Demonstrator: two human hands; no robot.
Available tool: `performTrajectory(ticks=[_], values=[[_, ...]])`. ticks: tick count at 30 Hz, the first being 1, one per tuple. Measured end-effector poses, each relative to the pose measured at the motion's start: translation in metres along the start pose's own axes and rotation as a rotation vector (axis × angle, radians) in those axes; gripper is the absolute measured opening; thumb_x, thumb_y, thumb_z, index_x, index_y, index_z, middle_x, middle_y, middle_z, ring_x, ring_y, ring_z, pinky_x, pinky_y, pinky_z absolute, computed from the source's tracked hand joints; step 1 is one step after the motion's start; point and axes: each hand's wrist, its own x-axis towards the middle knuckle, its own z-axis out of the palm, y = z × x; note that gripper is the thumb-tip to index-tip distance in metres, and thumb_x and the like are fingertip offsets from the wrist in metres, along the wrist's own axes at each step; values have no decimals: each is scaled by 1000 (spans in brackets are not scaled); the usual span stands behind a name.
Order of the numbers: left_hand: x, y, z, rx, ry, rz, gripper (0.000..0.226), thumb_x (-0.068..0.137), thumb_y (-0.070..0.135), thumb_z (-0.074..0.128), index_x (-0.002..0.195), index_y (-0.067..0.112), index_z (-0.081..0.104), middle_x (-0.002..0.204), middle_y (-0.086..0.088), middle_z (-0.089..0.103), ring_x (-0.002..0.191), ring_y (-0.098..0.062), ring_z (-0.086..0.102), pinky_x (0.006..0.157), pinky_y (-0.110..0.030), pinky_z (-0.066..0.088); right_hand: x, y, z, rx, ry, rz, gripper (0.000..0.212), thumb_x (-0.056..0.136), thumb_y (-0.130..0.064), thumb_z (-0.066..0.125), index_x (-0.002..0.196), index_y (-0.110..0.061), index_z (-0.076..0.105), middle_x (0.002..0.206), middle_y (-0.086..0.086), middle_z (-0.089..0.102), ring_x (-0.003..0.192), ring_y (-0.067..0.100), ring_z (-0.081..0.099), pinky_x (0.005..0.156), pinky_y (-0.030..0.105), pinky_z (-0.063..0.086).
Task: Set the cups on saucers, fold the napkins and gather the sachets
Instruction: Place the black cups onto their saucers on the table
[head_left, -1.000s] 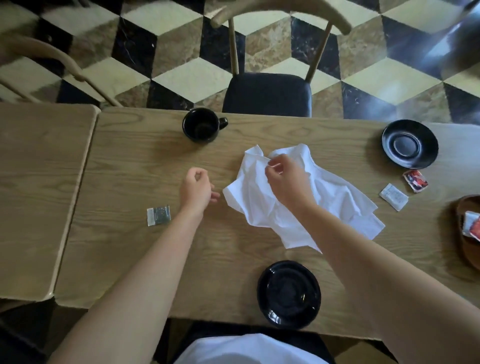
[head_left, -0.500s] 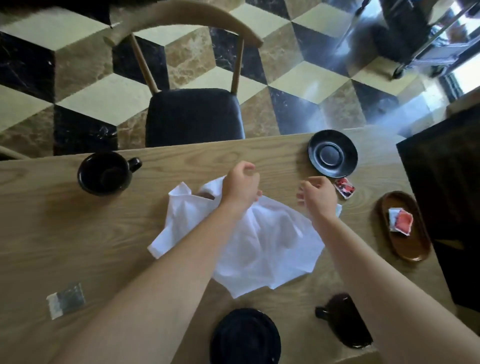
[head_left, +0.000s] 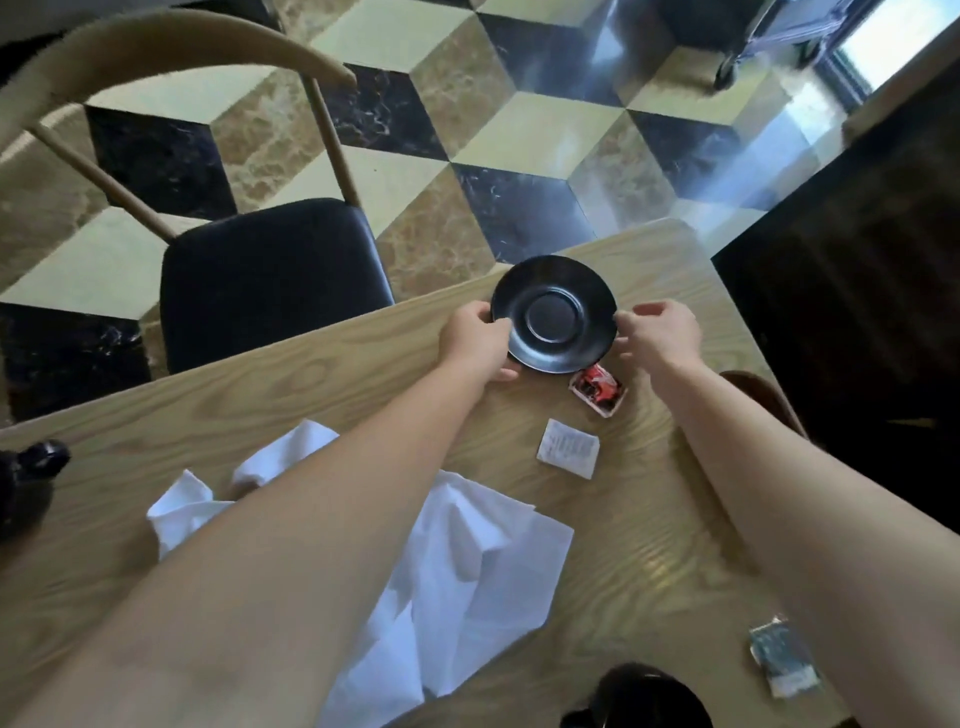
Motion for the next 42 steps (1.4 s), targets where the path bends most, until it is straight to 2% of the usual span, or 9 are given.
performTrajectory(ticks=[6, 12, 15, 19, 22, 28, 31, 37, 42], values=[[10, 3, -2, -73, 4, -12, 21, 92, 3, 58, 105, 20, 59, 90, 6, 58, 50, -27, 67, 45, -32, 58, 11, -4, 5, -93, -12, -99, 22, 79, -20, 74, 100, -16, 80, 96, 7, 78, 95, 25, 72, 89, 43, 59], [5, 2, -49, -57, 3, -10, 21, 94, 5, 59, 110, 17, 63, 115, -6, 65, 53, -25, 73, 42, -27, 54, -11, -32, 25, -102, -127, -142, 9, 80, -12, 72, 81, -20, 76, 83, 13, 76, 79, 29, 76, 75, 42, 63], [1, 0, -93, -26, 54, 12, 21, 92, 5, 61, 110, 15, 65, 111, -9, 69, 56, -23, 74, 43, -27, 55, -34, -57, 51, -99, -196, -183, 21, 80, -6, 71, 67, -23, 70, 70, 9, 71, 78, 31, 75, 66, 36, 60], [-6, -14, -160, 133, 206, 66, 19, 89, 5, 64, 102, 18, 68, 103, -8, 72, 55, -17, 74, 42, -21, 51, -72, -81, 100, -125, -323, -253, 12, 79, -2, 69, 76, -11, 77, 81, 23, 75, 74, 32, 76, 71, 44, 64], [-11, -28, -207, 195, 277, 68, 20, 89, 6, 68, 105, 18, 67, 101, -11, 72, 57, -17, 74, 43, -21, 52, -101, -90, 137, -138, -397, -260, 11, 80, -3, 68, 79, -10, 77, 80, 20, 76, 76, 33, 76, 73, 48, 64], [-18, -58, -276, 184, 340, 29, 24, 90, 6, 68, 111, 15, 66, 105, -13, 71, 60, -21, 74, 45, -24, 52, -148, -100, 193, -162, -488, -266, 21, 81, 2, 67, 66, -14, 70, 86, 27, 75, 76, 34, 75, 72, 46, 64], [-21, -74, -291, 160, 333, 13, 20, 90, 6, 67, 108, 15, 67, 104, -13, 72, 65, -25, 73, 50, -28, 53, -160, -97, 208, -171, -506, -241, 24, 82, 4, 67, 66, -14, 69, 84, 23, 72, 72, 32, 73, 68, 40, 64], [-22, -67, -285, 164, 320, 10, 26, 92, 6, 66, 116, 15, 64, 96, -9, 71, 65, -22, 72, 51, -28, 55, -152, -99, 206, -196, -473, -223, 14, 79, 1, 64, 83, -1, 77, 84, 23, 75, 75, 35, 76, 75, 47, 64], [-29, -104, -304, 205, 310, -48, 32, 92, 9, 67, 123, 14, 64, 114, -7, 70, 81, -27, 74, 65, -35, 63, -177, -84, 226, -284, -499, -240, 17, 73, -1, 63, 83, 5, 76, 81, 23, 75, 80, 37, 76, 74, 47, 64]])
